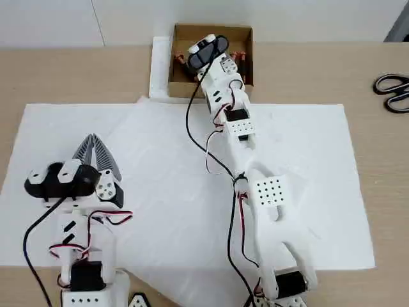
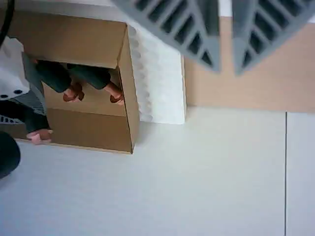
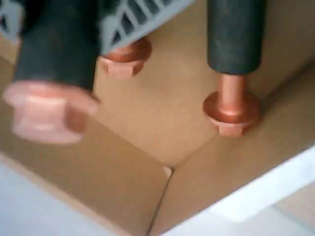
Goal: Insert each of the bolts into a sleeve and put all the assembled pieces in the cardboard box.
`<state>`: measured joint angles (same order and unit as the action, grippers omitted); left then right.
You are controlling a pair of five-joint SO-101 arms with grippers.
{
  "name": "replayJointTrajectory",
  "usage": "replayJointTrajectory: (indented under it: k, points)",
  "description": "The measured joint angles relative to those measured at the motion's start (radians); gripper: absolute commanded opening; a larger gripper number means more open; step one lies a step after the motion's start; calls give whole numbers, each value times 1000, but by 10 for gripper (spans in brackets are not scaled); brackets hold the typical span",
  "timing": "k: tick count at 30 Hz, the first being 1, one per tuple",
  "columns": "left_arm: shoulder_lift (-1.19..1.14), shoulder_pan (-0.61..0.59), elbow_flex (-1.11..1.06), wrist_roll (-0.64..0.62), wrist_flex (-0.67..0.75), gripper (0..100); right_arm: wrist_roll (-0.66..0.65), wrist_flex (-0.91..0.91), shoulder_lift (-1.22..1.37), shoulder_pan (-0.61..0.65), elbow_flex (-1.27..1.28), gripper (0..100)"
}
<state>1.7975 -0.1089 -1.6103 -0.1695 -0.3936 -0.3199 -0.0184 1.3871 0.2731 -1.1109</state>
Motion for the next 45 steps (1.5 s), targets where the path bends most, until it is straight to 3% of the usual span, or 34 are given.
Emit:
replayJointTrajectory:
  k: [6, 12, 20, 29, 36, 45]
  points:
    - [0, 0, 0, 0, 0, 6, 8, -143, 74, 0, -158, 8]
    - [0, 0, 0, 0, 0, 6, 133, -305, 83, 0, -245, 12]
    - [0, 0, 0, 0, 0, 6, 155, -473, 81, -2, -293, 270]
    - [0, 0, 0, 0, 0, 6, 161, -592, 84, -2, -387, 274]
    - [0, 0, 0, 0, 0, 6, 161, -893, 51, -12, -517, 274]
    - [0, 0, 0, 0, 0, 6, 161, -1381, -236, -23, -519, 277]
